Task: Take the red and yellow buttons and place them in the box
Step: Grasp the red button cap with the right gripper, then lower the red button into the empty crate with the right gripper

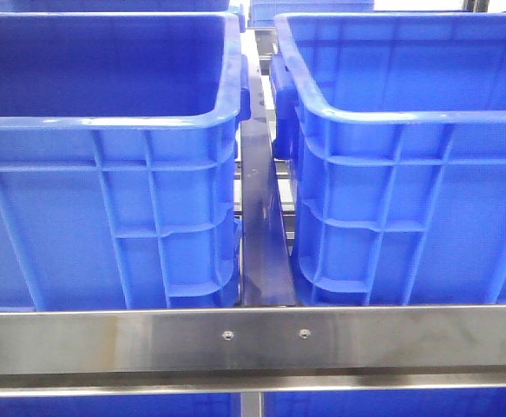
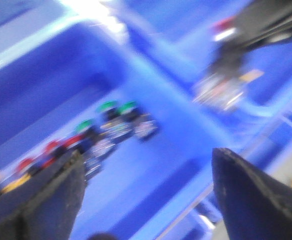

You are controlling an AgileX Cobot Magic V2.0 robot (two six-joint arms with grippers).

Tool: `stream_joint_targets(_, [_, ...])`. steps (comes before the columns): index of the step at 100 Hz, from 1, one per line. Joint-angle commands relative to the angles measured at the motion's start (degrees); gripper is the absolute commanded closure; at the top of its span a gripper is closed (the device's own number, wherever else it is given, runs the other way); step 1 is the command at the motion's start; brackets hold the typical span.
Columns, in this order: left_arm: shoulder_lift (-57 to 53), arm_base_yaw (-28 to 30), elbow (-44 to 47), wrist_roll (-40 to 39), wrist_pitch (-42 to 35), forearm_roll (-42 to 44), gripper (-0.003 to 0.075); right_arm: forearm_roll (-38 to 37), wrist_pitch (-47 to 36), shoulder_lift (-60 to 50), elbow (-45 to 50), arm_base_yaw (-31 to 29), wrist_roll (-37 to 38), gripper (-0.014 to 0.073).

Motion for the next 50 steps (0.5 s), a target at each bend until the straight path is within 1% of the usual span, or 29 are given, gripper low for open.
stream_joint_targets(1, [-2.99,5.24,0.93,-2.21,-3.93,1.92,0.0237,4.21,2.23,-1.8,-1.88,-2.65,-0.83,0.0506])
stream_joint_targets(15, [-8.23,14.67,6.03,-5.6,-5.69,3.13,0.0237,4.16,2.27,-1.8,-1.88,-6.31,-0.83,0.0506])
stream_joint_targets(26, [-13.2,21.26,9.61,-6.41,-6.49,2.92,0.0237,4.16,2.27,-1.8,-1.88,-9.17,-0.83,0.0506])
stream_joint_targets(40, [-18.9,27.19,13.96,-7.01,-6.75,2.92,0.0237,4.03,1.2,-1.8,-1.88,-12.8,-0.83,0.0506])
stream_joint_targets(50, [-22.49,30.2,17.45,-7.57,-7.83,2.92,0.0239,3.13,-0.85,-1.8,-1.88,-15.0,-0.88,0.0506])
